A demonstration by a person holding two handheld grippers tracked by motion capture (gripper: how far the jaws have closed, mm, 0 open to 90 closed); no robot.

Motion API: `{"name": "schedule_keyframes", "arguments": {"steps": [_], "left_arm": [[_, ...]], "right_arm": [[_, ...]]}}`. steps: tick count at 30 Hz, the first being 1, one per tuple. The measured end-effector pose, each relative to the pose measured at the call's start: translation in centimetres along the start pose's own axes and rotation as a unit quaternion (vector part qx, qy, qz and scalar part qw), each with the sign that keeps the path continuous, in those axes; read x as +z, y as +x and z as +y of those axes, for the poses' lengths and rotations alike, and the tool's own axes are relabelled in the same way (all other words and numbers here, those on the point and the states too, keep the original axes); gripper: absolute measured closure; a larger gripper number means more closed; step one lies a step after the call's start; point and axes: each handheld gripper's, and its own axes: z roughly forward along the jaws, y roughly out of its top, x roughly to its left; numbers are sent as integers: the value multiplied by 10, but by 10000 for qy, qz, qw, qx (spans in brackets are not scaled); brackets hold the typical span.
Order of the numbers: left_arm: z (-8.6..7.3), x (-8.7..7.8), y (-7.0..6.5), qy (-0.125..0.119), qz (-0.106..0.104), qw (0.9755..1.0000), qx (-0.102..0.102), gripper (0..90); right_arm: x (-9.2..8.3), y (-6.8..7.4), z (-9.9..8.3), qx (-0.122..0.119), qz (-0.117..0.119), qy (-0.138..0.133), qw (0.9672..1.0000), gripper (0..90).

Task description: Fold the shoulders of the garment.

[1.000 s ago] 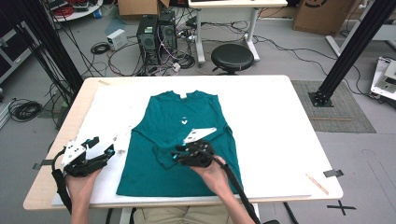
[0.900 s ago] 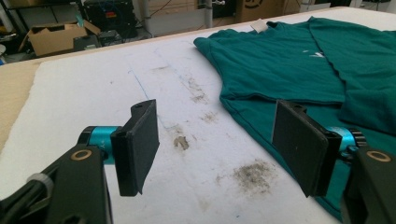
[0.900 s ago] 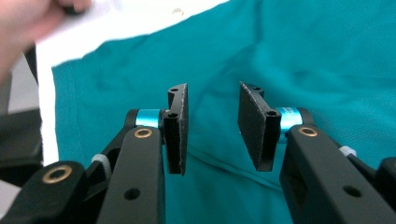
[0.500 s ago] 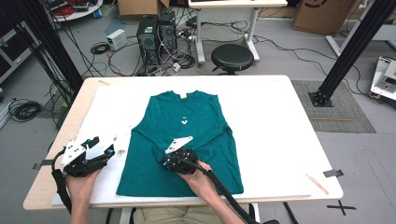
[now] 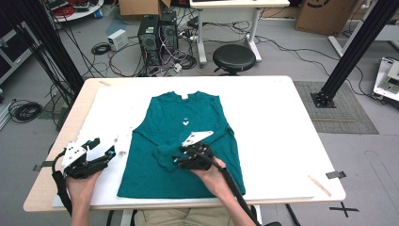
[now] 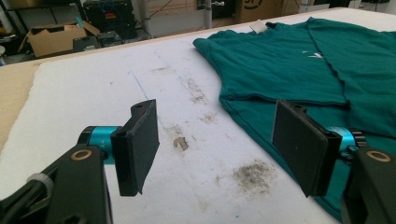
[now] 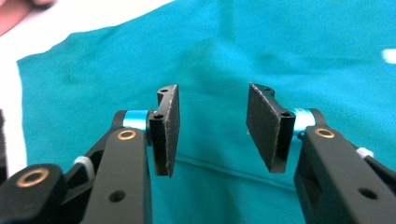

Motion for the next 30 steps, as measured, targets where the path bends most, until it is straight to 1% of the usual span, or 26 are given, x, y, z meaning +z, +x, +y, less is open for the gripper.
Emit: {"name": "schedule_keyframes", "arguments": {"steps": [2,3,5,6,7,9,10,11,13,14,16,18,20,21,22,23,25,26,29,30], "left_arm": [[0,0,0,-1,4,10000,1,320],[0,0,0,4,7,10000,5,320],[0,0,0,10,11,10000,9,320],[0,0,0,14,14,10000,11,319],[0,0,-1,13,15,10000,11,319],[0,0,-1,15,22,10000,9,320],[0,0,-1,14,23,10000,8,320],[0,0,-1,12,25,10000,7,320],[0,0,-1,16,30,10000,15,319],[0,0,0,25,29,10000,20,320],[0,1,0,20,24,10000,10,320],[0,0,0,16,19,10000,34,320],[0,0,0,12,21,10000,26,320],[0,1,0,15,25,10000,21,320],[0,1,-1,17,27,10000,23,320],[0,1,-1,9,28,10000,23,319],[0,0,0,12,28,10000,41,319],[0,0,0,13,23,10000,38,320],[0,0,-1,13,22,10000,43,320],[0,0,-1,14,20,10000,51,320]], "right_arm": [[-17,-17,-2,170,-293,-127,9993,590],[-26,-26,-4,253,-495,-183,9983,604],[-43,-47,-10,455,-938,-245,9942,671],[-51,-58,-13,542,-1180,-273,9912,705],[-58,-70,-17,653,-1415,-279,9874,725],[-69,-93,-23,969,-1798,-263,9786,739],[-73,-103,-26,1080,-1938,-241,9748,740],[-75,-112,-29,1223,-2008,-235,9717,740],[-74,-123,-33,1437,-2037,-219,9682,731],[-73,-125,-33,1396,-2086,-183,9678,718],[-67,-125,-33,1337,-2251,-123,9650,700],[-62,-129,-35,1403,-2429,6,9598,693],[-58,-133,-37,1494,-2462,82,9576,680],[-56,-134,-38,1503,-2468,107,9573,669],[-55,-134,-38,1493,-2447,123,9580,666],[-53,-134,-39,1493,-2461,151,9576,666],[-50,-136,-40,1488,-2420,174,9586,667],[-49,-137,-40,1536,-2410,210,9581,682],[-47,-137,-40,1447,-2343,346,9607,800],[-45,-137,-40,1424,-2331,402,9611,839]]}}
